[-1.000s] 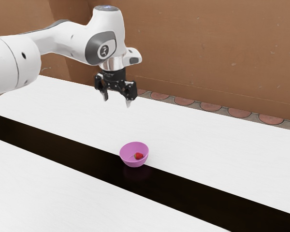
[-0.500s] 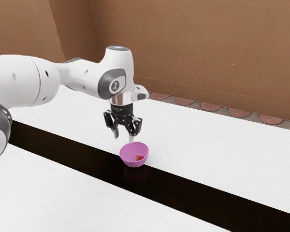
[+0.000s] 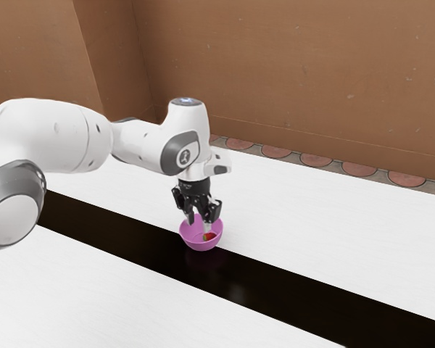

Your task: Take strawberry from the bowl

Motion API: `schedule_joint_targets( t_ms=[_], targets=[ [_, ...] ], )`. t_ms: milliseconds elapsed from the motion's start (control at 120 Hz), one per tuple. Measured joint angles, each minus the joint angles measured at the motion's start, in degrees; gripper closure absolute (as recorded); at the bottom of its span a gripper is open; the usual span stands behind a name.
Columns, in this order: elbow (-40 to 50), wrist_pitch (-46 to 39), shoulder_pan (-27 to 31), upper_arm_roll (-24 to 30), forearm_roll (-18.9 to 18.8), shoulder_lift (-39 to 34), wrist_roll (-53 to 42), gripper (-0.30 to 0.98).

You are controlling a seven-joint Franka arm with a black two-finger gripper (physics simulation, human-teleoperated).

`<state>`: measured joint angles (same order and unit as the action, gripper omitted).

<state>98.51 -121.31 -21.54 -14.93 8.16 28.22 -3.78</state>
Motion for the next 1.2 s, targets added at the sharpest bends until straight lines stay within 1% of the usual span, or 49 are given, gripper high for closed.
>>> schedule_joint_targets(
  t_ms=[150,225,342,600,1200],
  targets=[
    [-0.40,-2.33,0.59,0.54,0.17,2.33,-3.48,0.40],
    [-1.30,-3.16,2.00,1.85,0.15,3.57,-4.94,0.40],
    [-1.76,-4.68,2.52,2.96,0.10,4.74,-6.88,0.41],
    [-1.89,-6.96,2.90,3.26,0.14,6.03,-10.04,0.42],
    [-1.90,-8.12,3.41,3.33,0.67,5.82,-13.59,0.57]
  ],
)
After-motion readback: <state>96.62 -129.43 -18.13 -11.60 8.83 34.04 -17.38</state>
